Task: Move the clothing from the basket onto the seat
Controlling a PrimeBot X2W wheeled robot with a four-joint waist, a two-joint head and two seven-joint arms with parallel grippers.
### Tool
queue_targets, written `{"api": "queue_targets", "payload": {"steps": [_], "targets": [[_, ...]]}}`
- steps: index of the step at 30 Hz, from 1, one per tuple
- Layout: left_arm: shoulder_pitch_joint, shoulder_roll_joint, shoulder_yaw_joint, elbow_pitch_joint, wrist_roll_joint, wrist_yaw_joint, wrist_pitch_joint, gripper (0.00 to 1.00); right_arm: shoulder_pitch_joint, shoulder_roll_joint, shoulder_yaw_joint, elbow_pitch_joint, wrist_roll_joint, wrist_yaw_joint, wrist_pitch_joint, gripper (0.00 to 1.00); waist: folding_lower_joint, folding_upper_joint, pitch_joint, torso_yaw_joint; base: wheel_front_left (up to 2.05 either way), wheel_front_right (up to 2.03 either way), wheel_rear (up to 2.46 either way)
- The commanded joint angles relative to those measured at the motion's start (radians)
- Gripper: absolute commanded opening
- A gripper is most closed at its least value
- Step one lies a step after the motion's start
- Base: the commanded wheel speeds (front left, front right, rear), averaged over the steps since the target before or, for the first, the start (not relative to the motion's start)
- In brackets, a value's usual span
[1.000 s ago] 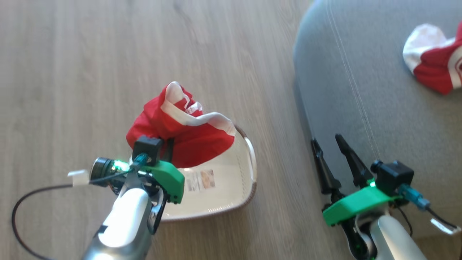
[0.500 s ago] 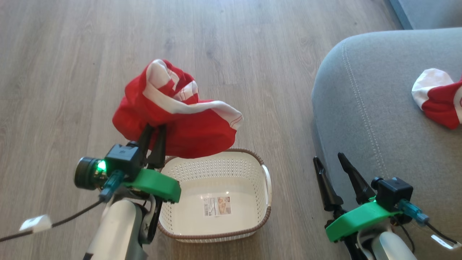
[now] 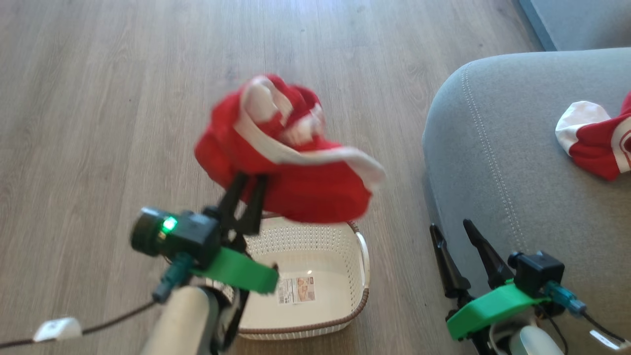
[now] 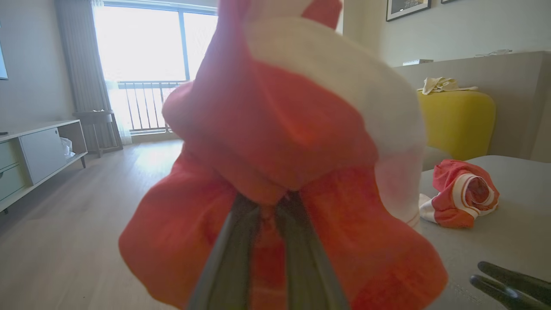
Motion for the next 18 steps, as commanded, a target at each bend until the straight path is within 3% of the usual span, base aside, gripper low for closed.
{"api": "queue_targets", "payload": {"steps": [1, 12, 18], "targets": [[-0.018, 0.000, 0.022, -0.035, 0.009, -0.005, -0.012, 0.00, -0.010, -0.003, 0.013, -0.030, -0.008, 0.000, -0.006, 1.00, 0.0001, -0.0001, -0.002, -0.001, 0.00, 0.00, 0.00], [0.019, 0.000, -0.047, -0.016, -0.010, -0.006, -0.012, 0.00, 0.014, 0.010, 0.004, -0.039, -0.016, 0.000, -0.006, 1.00, 0.0001, -0.0001, 0.007, -0.004, 0.00, 0.00, 0.00], [0.018, 0.000, -0.089, -0.011, 0.005, -0.039, -0.012, 0.00, 0.005, 0.003, 0.001, -0.040, -0.016, 0.000, -0.006, 1.00, 0.0001, -0.0001, 0.009, -0.004, 0.00, 0.00, 0.00]]}}
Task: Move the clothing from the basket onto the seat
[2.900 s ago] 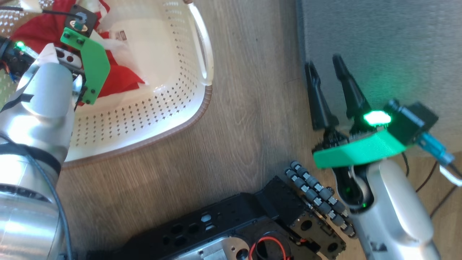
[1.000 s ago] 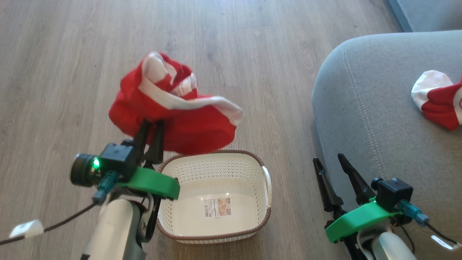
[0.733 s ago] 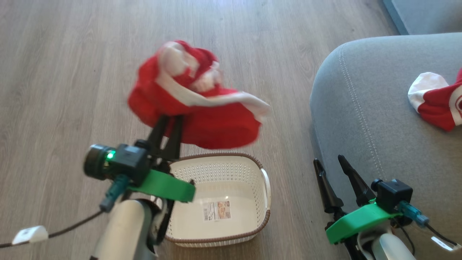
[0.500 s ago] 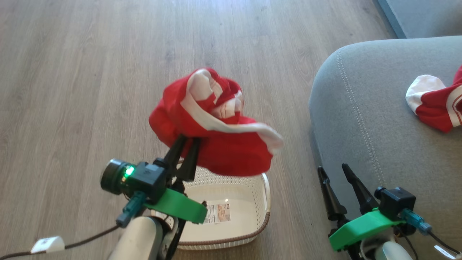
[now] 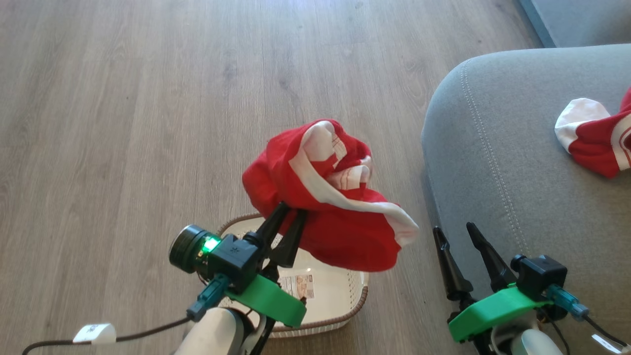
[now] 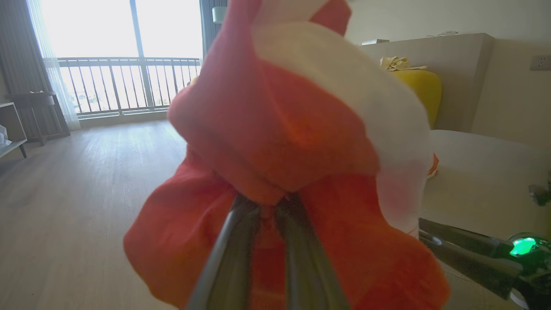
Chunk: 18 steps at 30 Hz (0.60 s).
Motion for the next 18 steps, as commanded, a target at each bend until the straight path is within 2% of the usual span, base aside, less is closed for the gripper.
{"api": "queue_targets", "payload": {"steps": [1, 6, 11, 18], "targets": [[-0.030, -0.001, 0.028, -0.032, 0.009, -0.003, -0.012, 0.00, -0.016, -0.006, 0.021, -0.034, -0.007, 0.000, -0.006, 1.00, 0.0001, -0.0001, 0.000, 0.000, 0.00, 0.00, 0.00], [-0.028, -0.001, 0.031, -0.022, 0.015, -0.011, -0.012, 0.00, -0.016, -0.005, 0.021, -0.033, -0.010, 0.000, -0.006, 1.00, 0.0001, -0.0001, 0.000, -0.002, 0.00, 0.00, 0.00], [-0.023, -0.001, 0.011, 0.035, 0.058, -0.045, -0.012, 0.00, -0.014, -0.003, 0.027, -0.036, -0.012, 0.000, -0.006, 1.00, 0.0001, -0.0001, 0.002, -0.005, 0.00, 0.00, 0.00], [-0.030, -0.001, 0.010, 0.033, 0.062, -0.043, -0.012, 0.00, -0.015, -0.012, 0.034, -0.063, -0.002, 0.000, -0.006, 1.00, 0.0001, -0.0001, 0.012, -0.012, 0.00, 0.00, 0.00]]}}
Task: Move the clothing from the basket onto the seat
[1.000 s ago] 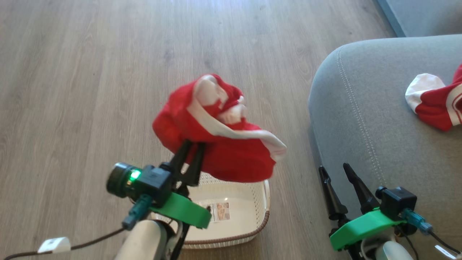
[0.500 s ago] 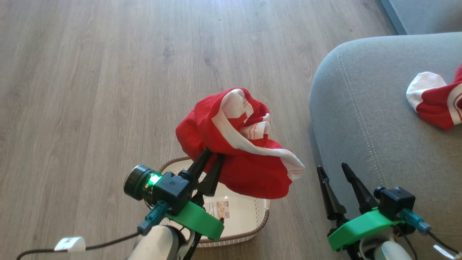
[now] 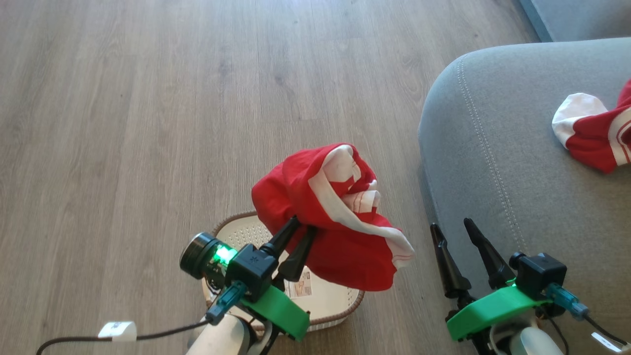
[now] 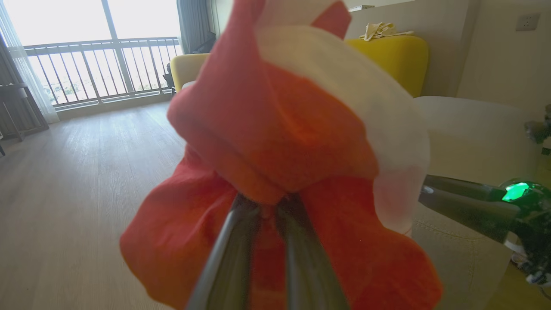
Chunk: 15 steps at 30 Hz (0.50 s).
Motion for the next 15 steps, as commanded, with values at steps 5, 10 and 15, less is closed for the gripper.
{"api": "queue_targets", "payload": {"steps": [5, 10, 15], "targets": [[-0.036, -0.001, 0.035, -0.047, -0.005, 0.003, -0.013, 0.00, -0.014, -0.011, 0.024, -0.036, 0.001, 0.000, -0.006, 1.00, 0.0001, -0.0001, 0.004, -0.002, 0.00, 0.00, 0.00], [-0.037, -0.001, 0.038, -0.045, -0.005, 0.003, -0.013, 0.00, -0.017, -0.014, 0.029, -0.044, -0.002, 0.000, -0.006, 1.00, 0.0001, -0.0001, 0.007, -0.007, 0.00, 0.00, 0.00], [-0.034, -0.001, 0.049, -0.042, -0.005, 0.002, -0.013, 0.00, -0.019, -0.046, 0.071, -0.103, -0.003, 0.000, -0.006, 1.00, 0.0001, -0.0001, 0.006, -0.020, 0.00, 0.00, 0.00]]}}
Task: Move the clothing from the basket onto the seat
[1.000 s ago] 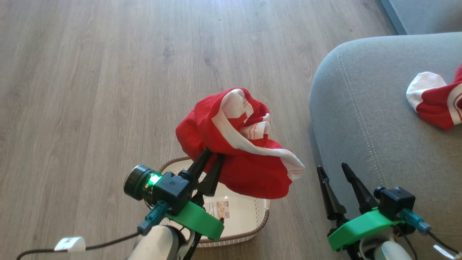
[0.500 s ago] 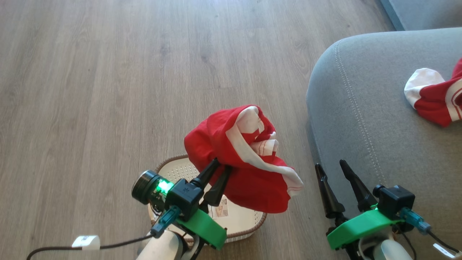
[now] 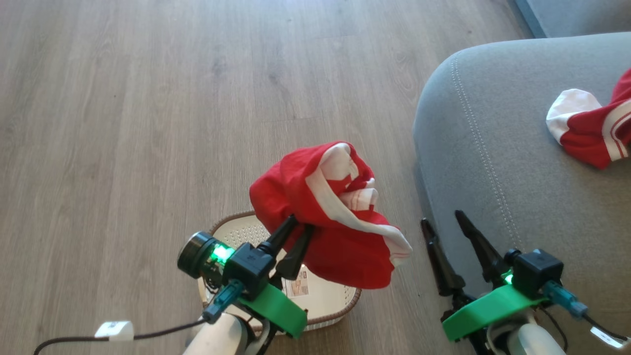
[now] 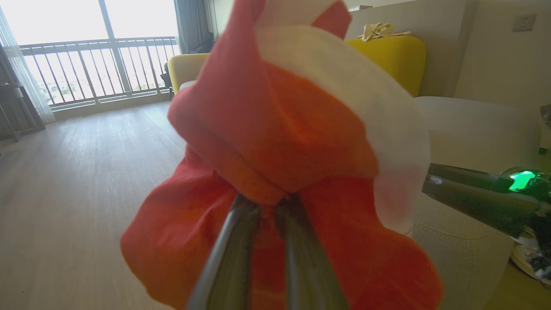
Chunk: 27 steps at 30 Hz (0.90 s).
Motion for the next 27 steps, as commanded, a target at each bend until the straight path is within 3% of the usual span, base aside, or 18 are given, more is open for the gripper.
{"api": "queue_targets", "payload": {"steps": [1, 14, 27], "targets": [[-0.033, -0.001, 0.047, -0.035, -0.003, 0.003, -0.013, 0.00, -0.019, -0.027, 0.041, -0.047, -0.005, 0.000, -0.006, 1.00, 0.0000, -0.0001, 0.000, -0.006, 0.00, 0.00, 0.00], [-0.032, -0.001, 0.082, -0.007, 0.019, -0.010, -0.013, 0.00, -0.044, -0.207, 0.278, -0.216, -0.038, 0.000, -0.006, 1.00, 0.0000, -0.0001, -0.006, -0.021, 0.00, 0.00, 0.00], [-0.049, -0.001, 0.004, -0.014, 0.052, -0.035, -0.013, 0.00, -0.144, -0.213, 0.354, -0.156, -0.087, 0.000, -0.006, 1.00, 0.0000, -0.0001, -0.003, 0.006, 0.00, 0.00, 0.00]]}}
